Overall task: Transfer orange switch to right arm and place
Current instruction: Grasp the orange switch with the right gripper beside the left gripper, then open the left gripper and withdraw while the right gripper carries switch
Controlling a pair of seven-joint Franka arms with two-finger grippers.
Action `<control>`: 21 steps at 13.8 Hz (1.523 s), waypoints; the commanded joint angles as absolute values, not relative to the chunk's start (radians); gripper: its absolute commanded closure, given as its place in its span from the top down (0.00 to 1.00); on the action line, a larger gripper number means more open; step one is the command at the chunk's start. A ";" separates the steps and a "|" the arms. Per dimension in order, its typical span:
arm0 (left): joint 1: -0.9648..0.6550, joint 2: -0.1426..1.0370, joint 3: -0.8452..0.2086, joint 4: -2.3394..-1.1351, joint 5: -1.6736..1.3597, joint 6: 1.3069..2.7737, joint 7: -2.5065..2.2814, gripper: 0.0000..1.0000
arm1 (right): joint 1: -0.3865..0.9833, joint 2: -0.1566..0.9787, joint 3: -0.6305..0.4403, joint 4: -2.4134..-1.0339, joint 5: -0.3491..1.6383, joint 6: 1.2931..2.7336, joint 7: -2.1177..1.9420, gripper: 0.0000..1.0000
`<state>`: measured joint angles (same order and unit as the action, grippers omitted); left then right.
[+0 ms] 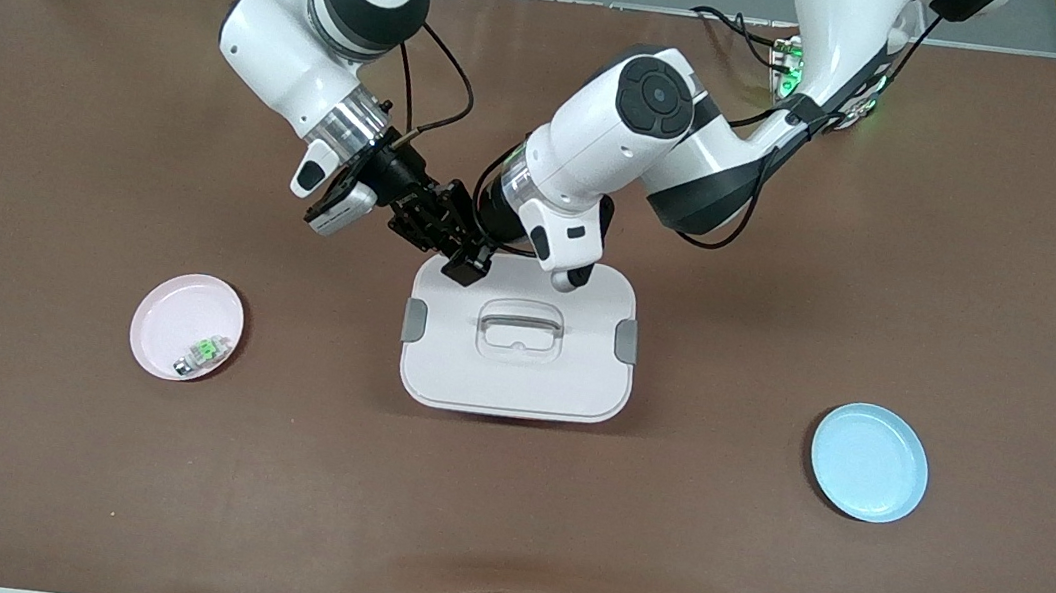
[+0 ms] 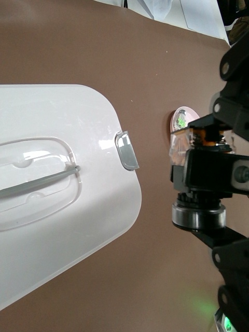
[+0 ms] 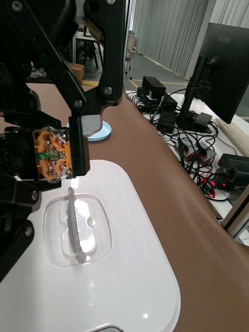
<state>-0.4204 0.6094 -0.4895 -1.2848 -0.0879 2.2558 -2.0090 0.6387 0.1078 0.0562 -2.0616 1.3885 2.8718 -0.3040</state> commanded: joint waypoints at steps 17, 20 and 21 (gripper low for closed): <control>-0.321 0.549 -0.476 -1.269 -0.092 2.217 -2.005 1.00 | 0.637 0.150 0.043 -2.051 1.185 2.852 -0.413 0.00; -0.243 0.525 -0.476 -1.269 -0.083 2.136 -1.918 1.00 | 0.577 0.153 0.040 -2.063 0.976 2.752 -0.416 0.00; -0.215 0.519 -0.472 -1.269 -0.083 2.102 -1.872 1.00 | 0.552 0.150 0.038 -2.060 0.910 2.706 -0.416 0.00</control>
<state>-0.2555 0.5451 -0.4761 -1.2593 -0.0875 2.1619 -1.9317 0.6037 0.1602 0.0362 -2.0568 1.0086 2.7778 -0.3940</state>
